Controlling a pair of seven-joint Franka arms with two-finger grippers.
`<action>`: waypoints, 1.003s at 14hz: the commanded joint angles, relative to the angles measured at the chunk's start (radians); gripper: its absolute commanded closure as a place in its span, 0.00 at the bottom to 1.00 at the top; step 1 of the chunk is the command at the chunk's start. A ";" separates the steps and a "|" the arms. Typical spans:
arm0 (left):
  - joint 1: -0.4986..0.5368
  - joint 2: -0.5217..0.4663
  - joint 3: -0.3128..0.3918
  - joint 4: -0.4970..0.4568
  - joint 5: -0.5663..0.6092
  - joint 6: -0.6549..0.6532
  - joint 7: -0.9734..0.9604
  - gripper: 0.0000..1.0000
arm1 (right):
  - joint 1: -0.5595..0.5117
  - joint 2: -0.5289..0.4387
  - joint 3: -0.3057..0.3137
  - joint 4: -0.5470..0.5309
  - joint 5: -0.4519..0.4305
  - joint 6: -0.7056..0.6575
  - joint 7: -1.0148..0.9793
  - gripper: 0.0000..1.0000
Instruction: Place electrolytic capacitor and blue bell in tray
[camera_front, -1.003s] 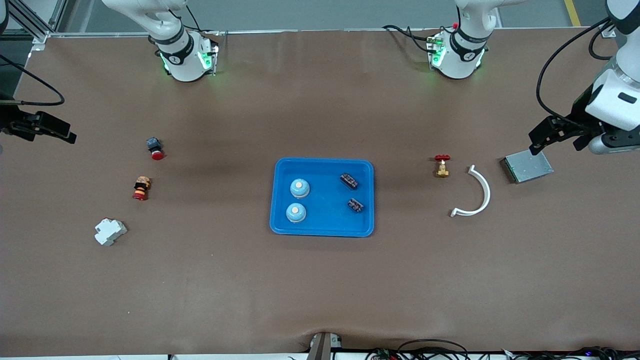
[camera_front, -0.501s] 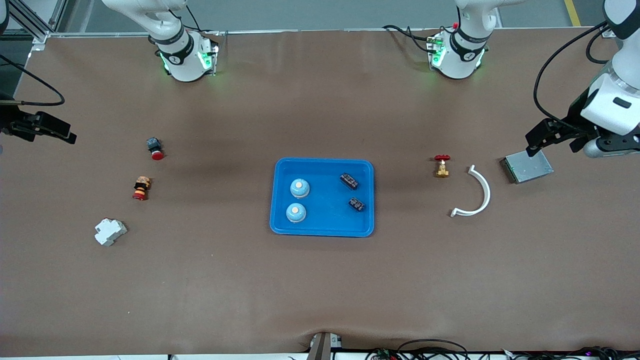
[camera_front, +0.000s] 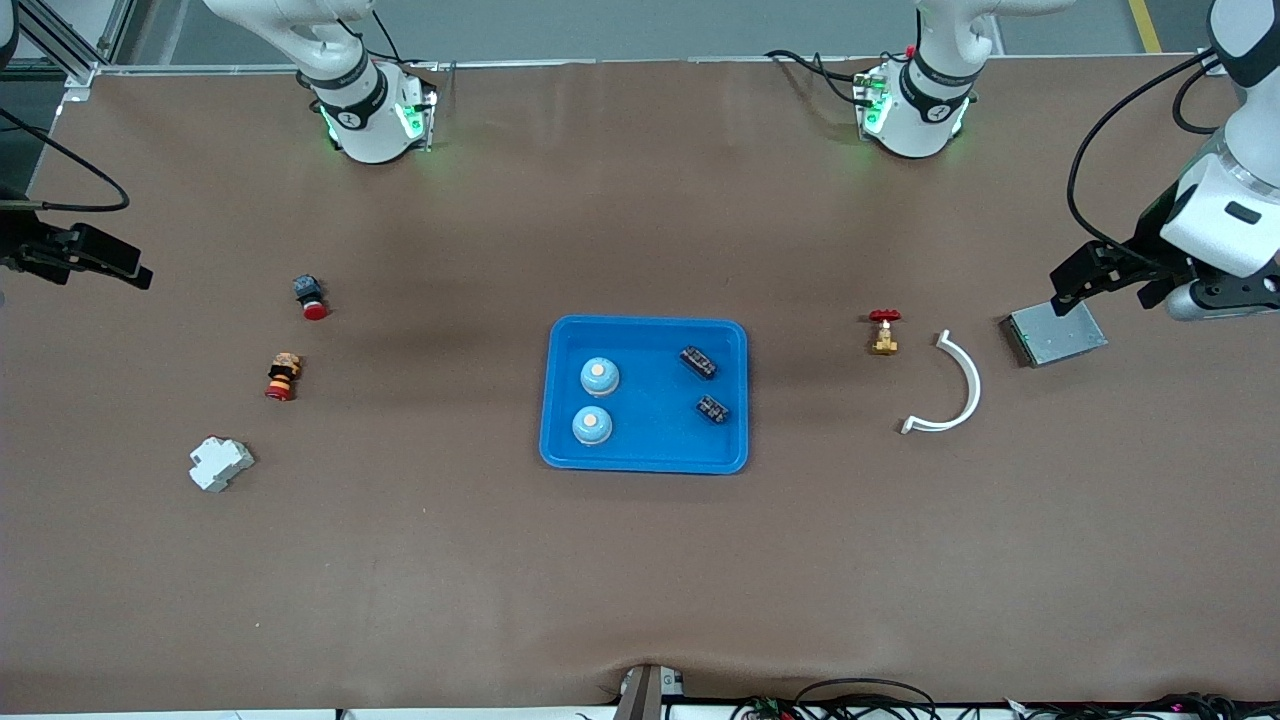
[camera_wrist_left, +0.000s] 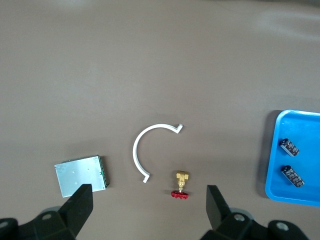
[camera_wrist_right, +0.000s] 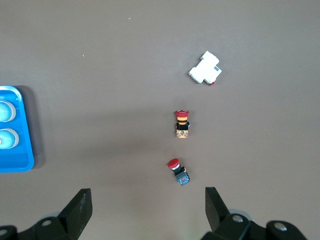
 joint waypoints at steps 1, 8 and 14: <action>-0.046 0.009 0.035 0.023 -0.017 -0.020 0.006 0.00 | 0.003 -0.030 0.004 -0.026 -0.006 0.011 0.019 0.00; -0.029 -0.001 0.031 0.025 -0.020 -0.023 0.012 0.00 | 0.001 -0.030 0.004 -0.018 -0.006 0.008 0.017 0.00; 0.002 -0.006 0.025 0.040 -0.070 -0.040 0.015 0.00 | 0.001 -0.030 0.004 -0.012 -0.006 0.002 0.019 0.00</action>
